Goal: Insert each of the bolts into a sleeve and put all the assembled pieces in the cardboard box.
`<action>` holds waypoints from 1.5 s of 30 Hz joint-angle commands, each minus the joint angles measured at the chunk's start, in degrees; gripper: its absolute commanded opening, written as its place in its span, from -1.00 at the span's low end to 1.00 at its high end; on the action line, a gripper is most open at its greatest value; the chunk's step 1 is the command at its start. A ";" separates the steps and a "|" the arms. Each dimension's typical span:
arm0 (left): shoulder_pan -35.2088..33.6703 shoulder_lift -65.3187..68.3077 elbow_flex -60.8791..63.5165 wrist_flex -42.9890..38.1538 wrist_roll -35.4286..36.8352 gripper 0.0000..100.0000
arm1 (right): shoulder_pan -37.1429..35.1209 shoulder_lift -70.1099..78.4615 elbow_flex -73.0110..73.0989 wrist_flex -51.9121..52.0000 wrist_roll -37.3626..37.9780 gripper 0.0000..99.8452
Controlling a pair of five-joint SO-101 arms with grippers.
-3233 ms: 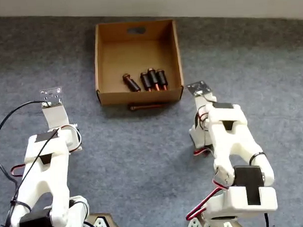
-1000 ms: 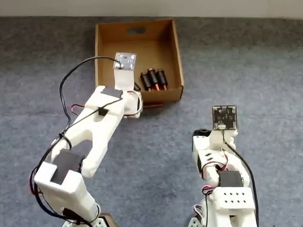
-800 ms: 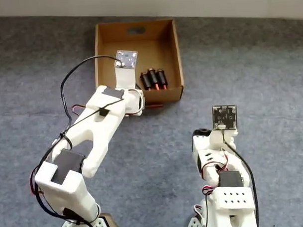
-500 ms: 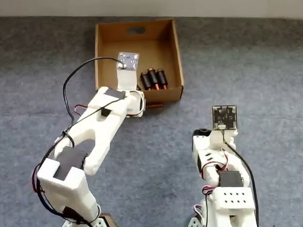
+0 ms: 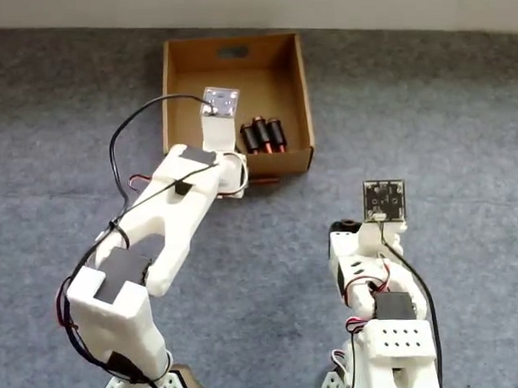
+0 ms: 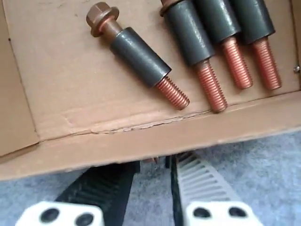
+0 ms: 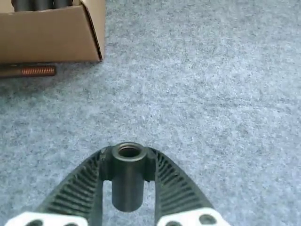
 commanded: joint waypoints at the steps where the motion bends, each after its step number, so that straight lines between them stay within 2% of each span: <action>1: 0.31 0.22 -0.22 6.15 -0.18 -0.96 | 0.40 -0.84 -0.31 -1.10 -0.70 -0.99; 3: 0.22 0.22 -0.22 9.41 -0.35 -0.98 | 0.40 -0.84 -0.31 -1.10 -0.70 -0.99; 8: 0.31 0.22 -0.22 13.01 -6.68 -0.98 | 0.40 -0.84 -0.31 -1.10 -0.70 -0.99; 15: 0.13 -0.48 -0.31 15.82 -7.03 -0.98 | 0.40 -0.84 -0.31 -1.10 -0.70 -0.99; 23: 0.66 -14.02 0.40 21.01 -6.68 -0.98 | 0.40 -0.84 -0.31 -1.10 -0.70 -0.99; 25: 0.66 -15.69 0.40 20.92 -6.33 -0.90 | 0.40 -0.84 -0.31 -1.10 -0.70 -0.99; 29: 0.57 -15.60 1.10 20.84 4.04 -0.58 | 0.40 -0.84 -0.31 -1.10 -0.70 -0.99; 31: 0.84 -15.60 2.15 20.31 8.70 -0.49 | 0.40 -0.84 -0.31 -1.10 -0.70 -0.99; 37: 3.12 -15.60 7.16 11.25 20.40 -0.51 | 0.40 -0.84 -0.22 -1.10 -0.70 -0.99; 42: 4.00 -15.34 11.30 1.23 26.02 -0.51 | 0.40 -0.75 -0.22 -1.10 -0.70 -0.99; 45: 3.82 -12.18 10.86 -0.09 27.52 -0.51 | 0.40 -0.66 -0.22 -1.10 -0.70 -0.99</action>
